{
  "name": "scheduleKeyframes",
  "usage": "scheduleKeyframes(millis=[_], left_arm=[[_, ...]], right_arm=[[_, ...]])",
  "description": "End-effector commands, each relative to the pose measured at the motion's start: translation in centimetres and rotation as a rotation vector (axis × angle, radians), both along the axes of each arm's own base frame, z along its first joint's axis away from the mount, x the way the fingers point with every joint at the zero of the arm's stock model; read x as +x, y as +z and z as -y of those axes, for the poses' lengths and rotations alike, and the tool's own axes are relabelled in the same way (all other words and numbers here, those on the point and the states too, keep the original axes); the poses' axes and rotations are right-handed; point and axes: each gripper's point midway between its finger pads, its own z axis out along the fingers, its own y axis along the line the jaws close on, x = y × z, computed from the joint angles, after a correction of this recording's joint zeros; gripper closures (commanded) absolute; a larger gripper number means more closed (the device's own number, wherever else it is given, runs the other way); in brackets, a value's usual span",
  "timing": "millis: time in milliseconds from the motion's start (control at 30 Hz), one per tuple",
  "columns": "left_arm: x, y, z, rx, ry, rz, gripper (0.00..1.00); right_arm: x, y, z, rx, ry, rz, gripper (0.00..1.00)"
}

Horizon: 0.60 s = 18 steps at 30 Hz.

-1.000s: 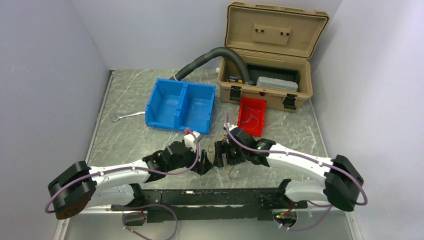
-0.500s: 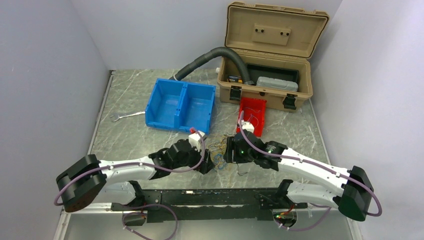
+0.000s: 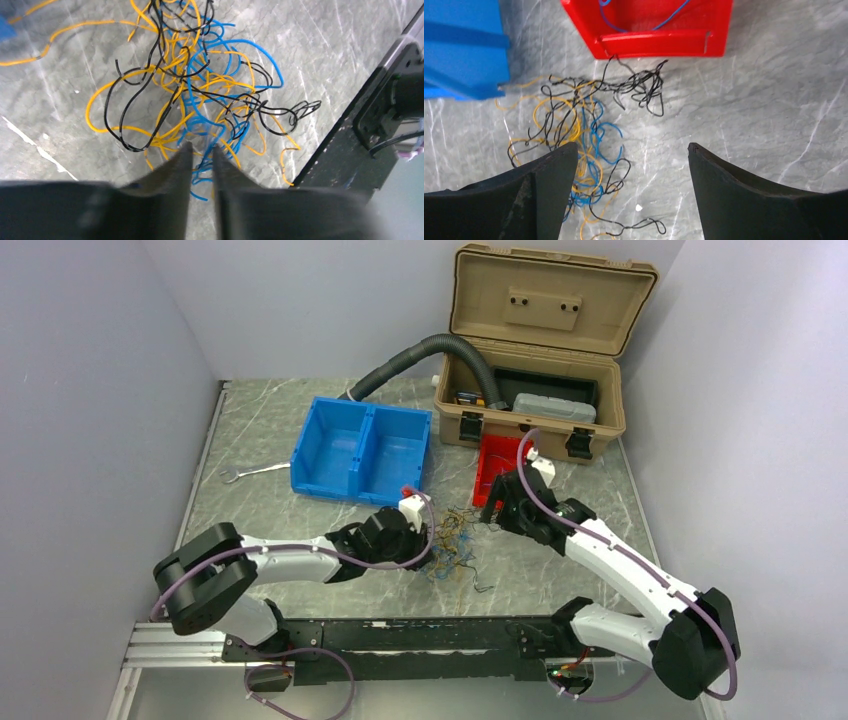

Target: Untangle the cables

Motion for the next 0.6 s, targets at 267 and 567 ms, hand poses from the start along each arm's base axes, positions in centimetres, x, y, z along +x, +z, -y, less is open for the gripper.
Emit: scheduleKeyframes(millis=[267,567], left_arm=[[-1.6,1.5,-4.9,0.019,0.063,0.025,1.0],[-3.2,1.9,-7.2,0.012,0.082,-0.002,1.0]], right_arm=[[3.0,-0.3,-1.2,0.228,-0.16,0.027,0.22],[4.6,-2.0,-4.8,0.333,-0.11,-0.014,0.33]])
